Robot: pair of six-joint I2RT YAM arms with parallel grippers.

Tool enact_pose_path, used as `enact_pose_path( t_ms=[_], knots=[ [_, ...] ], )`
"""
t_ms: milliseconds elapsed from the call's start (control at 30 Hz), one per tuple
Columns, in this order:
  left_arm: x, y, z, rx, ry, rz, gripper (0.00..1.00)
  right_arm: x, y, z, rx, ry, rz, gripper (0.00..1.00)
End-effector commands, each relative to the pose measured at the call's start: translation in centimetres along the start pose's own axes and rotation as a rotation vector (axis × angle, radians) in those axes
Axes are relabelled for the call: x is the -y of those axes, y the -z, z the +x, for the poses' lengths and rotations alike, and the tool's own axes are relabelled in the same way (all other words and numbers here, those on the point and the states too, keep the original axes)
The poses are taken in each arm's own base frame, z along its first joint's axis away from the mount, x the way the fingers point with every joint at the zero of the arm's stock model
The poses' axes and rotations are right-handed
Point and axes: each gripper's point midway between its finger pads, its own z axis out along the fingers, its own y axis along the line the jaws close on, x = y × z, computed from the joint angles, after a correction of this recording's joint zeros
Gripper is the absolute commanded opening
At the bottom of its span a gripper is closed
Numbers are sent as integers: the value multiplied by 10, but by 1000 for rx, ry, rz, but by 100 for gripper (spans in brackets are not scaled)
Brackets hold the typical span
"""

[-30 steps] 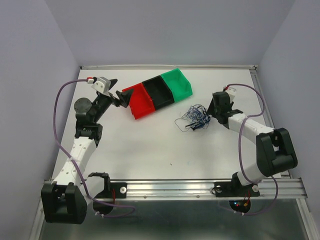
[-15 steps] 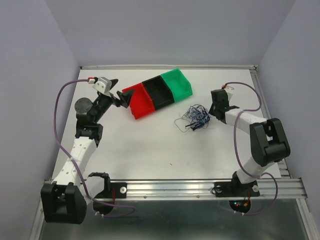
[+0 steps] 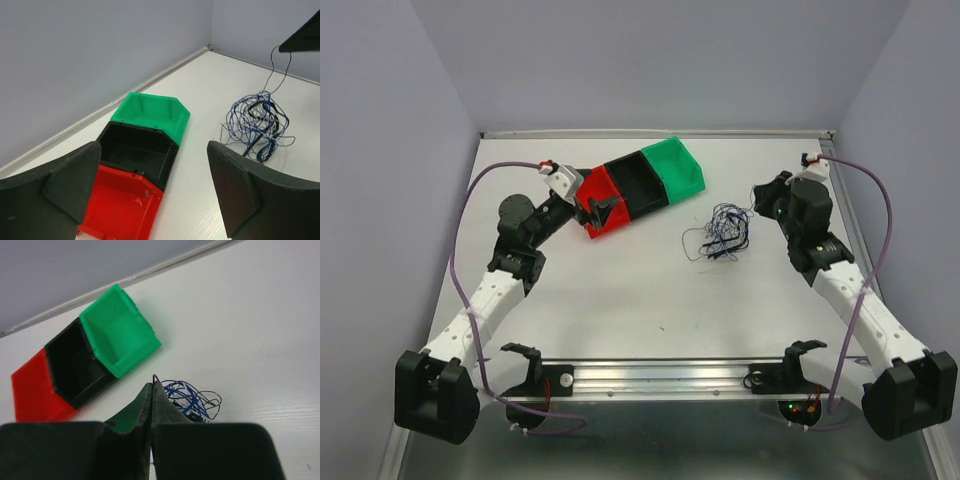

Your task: Untangle the cables

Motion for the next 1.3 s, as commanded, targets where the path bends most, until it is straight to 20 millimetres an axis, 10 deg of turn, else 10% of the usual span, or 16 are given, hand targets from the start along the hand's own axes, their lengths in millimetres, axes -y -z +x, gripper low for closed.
enact_pose_path(
  t_ms=[0, 367, 800, 1267],
  knots=[
    [21, -13, 0, 7, -85, 69, 99, -42, 37, -20, 48, -1, -256, 1],
    [108, -66, 12, 79, -5, 347, 92, -100, 83, -4, -23, 14, -668, 1],
    [168, -151, 42, 65, 173, 522, 79, -106, 94, 11, -56, -1, -751, 0],
    [213, -142, 72, 40, 234, 634, 70, -112, 94, 18, -77, -27, -792, 1]
  ],
)
